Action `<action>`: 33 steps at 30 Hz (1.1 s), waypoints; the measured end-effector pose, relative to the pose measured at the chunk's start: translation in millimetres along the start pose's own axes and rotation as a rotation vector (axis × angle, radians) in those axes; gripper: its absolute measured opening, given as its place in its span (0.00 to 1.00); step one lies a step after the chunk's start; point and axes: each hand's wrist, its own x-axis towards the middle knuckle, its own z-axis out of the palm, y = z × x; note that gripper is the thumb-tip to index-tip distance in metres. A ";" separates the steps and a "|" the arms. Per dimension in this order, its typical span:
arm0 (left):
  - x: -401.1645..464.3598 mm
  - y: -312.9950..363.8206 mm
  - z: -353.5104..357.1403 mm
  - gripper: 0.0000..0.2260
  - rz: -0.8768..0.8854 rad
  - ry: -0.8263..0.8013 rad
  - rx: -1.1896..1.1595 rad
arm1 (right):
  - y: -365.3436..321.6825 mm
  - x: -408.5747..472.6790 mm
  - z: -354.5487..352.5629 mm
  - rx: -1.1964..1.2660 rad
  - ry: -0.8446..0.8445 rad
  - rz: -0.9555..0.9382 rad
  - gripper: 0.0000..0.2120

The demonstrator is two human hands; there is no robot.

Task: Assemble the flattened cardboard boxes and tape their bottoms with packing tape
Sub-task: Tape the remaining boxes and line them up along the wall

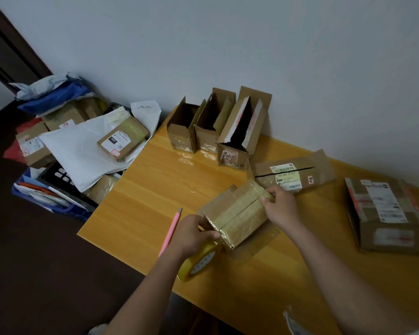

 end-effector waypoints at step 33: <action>51.0 22.9 26.4 0.02 0.171 -0.162 -0.043 | 47.8 -31.5 -18.7 -0.269 0.300 -0.123 0.19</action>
